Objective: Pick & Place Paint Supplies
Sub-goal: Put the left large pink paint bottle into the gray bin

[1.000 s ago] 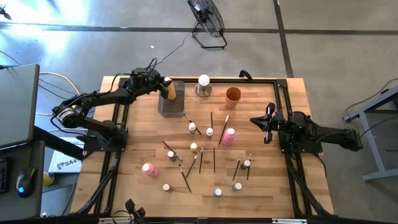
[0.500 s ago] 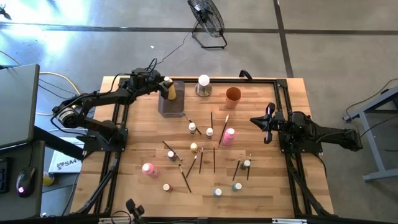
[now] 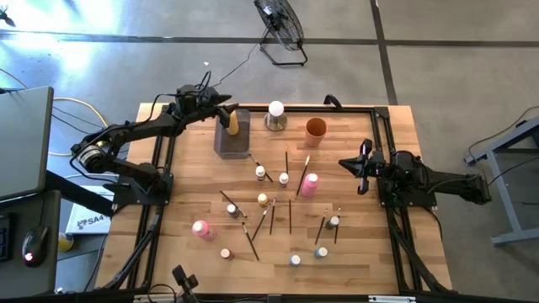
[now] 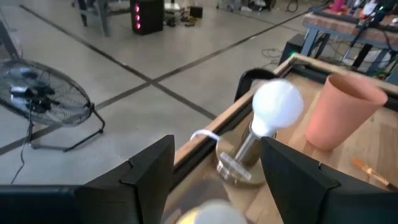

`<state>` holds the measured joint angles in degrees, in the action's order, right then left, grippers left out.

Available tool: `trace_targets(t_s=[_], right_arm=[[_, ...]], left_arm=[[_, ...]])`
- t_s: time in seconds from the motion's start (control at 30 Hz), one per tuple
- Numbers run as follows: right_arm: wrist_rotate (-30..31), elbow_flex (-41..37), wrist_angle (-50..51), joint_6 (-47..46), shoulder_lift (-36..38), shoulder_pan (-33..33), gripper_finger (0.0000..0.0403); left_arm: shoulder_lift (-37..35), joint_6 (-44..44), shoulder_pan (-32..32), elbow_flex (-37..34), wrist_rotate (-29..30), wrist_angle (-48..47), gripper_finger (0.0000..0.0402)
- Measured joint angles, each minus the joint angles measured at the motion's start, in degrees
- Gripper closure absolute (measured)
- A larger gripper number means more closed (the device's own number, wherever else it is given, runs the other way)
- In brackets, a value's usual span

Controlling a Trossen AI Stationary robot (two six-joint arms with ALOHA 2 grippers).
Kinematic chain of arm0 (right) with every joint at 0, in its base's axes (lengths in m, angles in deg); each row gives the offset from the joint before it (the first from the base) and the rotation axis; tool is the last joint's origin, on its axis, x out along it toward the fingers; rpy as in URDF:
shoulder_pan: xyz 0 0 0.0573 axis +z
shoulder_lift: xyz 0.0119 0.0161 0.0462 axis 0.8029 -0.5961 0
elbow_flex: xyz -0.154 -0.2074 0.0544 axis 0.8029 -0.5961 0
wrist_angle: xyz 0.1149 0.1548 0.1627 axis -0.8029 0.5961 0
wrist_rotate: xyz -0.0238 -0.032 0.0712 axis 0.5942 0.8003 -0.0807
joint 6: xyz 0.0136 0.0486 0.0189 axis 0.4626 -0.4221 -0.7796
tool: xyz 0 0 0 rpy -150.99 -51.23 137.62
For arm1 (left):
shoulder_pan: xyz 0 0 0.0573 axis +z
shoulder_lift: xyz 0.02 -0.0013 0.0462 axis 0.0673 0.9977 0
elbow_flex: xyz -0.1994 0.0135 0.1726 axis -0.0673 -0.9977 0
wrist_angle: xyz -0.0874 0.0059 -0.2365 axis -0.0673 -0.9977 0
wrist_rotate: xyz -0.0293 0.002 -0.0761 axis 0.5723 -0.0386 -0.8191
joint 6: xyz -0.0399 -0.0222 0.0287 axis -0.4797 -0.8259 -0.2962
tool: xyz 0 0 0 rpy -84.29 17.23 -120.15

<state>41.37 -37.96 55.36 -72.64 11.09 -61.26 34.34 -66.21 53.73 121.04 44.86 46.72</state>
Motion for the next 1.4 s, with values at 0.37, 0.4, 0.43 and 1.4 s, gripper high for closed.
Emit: trace_targets(t_s=[0.37,0.4,0.43,1.4], right_arm=[[0.0,0.0,0.0,0.0,0.0,0.0,0.0399],[0.0,0.0,0.0,0.0,0.0,0.0,0.0399],[0.0,0.0,0.0,0.0,0.0,0.0,0.0399],[0.0,0.0,0.9,-0.6,0.0,0.0,0.0399]], left_arm=[[-0.5,-0.1,0.0,9.1,-9.0,-7.2,0.0168],[-0.8,-0.3,0.0,10.1,-8.9,-9.5,0.0168],[-1.1,-0.3,0.0,11.3,-8.6,-12.1,0.0168],[-8.4,0.7,0.0,8.9,-17.2,-15.7,0.0168]])
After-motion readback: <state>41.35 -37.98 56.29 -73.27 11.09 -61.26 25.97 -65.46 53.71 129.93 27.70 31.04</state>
